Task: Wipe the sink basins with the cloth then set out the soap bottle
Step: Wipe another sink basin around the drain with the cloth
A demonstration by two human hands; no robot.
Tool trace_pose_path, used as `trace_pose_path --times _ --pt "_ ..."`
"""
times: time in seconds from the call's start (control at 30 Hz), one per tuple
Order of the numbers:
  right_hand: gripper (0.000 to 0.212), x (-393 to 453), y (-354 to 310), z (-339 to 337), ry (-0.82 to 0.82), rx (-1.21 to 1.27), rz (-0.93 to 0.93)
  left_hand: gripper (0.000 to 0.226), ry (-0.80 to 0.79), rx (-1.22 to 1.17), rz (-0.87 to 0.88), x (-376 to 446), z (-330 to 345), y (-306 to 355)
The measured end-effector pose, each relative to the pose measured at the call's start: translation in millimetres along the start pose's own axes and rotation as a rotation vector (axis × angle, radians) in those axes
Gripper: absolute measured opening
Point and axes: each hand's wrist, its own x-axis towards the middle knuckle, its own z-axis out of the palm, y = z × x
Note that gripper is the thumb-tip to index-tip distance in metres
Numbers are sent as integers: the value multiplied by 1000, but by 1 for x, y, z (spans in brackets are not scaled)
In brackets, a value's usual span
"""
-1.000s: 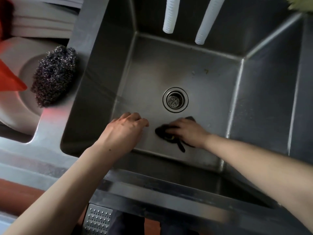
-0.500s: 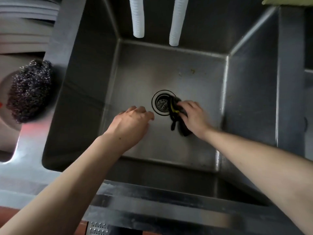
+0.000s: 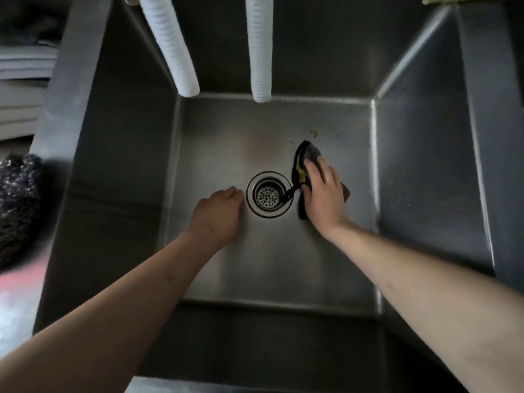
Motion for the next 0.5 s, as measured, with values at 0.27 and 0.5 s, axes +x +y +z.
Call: trace_pose_path --times 0.27,0.5 --pt "60 65 -31 22 66 100 -46 71 -33 123 -4 40 -1 -8" --pt "59 100 -65 42 -98 -30 -312 76 -126 137 -24 44 -5 -10"
